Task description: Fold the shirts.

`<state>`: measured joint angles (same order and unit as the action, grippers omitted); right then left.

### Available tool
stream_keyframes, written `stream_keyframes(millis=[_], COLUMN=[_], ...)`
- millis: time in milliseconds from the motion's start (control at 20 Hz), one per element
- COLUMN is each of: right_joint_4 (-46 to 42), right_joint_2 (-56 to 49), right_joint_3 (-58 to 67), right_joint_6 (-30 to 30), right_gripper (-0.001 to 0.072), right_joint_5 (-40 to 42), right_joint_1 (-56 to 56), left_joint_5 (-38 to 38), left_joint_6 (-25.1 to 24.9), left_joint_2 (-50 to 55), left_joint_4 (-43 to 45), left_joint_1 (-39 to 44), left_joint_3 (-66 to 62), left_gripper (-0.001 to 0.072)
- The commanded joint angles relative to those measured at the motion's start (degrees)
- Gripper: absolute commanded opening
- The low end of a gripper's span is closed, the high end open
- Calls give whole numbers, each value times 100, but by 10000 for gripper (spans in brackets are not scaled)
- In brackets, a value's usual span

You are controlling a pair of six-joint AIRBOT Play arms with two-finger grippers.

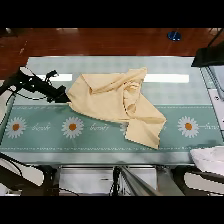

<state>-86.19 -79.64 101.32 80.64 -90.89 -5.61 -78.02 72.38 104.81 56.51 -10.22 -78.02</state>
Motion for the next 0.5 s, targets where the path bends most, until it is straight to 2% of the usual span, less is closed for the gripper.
stream_keyframes(millis=[0,50,100,150,250,450], right_joint_4=[1023,1460,1823,1969,1965,1856], right_joint_2=[168,293,470,647,979,1163], right_joint_3=[-1132,-1843,-2653,-3373,-4658,-6220], right_joint_6=[-74,-315,-702,-1051,-1611,-1860], right_gripper=[494,496,562,595,599,599], right_joint_5=[-201,-11,251,527,1163,2461], right_joint_1=[-660,-846,-977,-1019,-1036,-1034], left_joint_5=[-424,-459,-457,-461,-527,-715], left_joint_6=[-138,-140,-140,-144,-227,-249], left_joint_2=[17,11,-7,-13,-13,-17], left_joint_4=[-46,-63,-136,-243,-518,-909], left_joint_1=[7,7,7,7,7,7], left_joint_3=[-234,-271,-284,-284,-284,-284], left_gripper=[30,30,30,30,30,30])
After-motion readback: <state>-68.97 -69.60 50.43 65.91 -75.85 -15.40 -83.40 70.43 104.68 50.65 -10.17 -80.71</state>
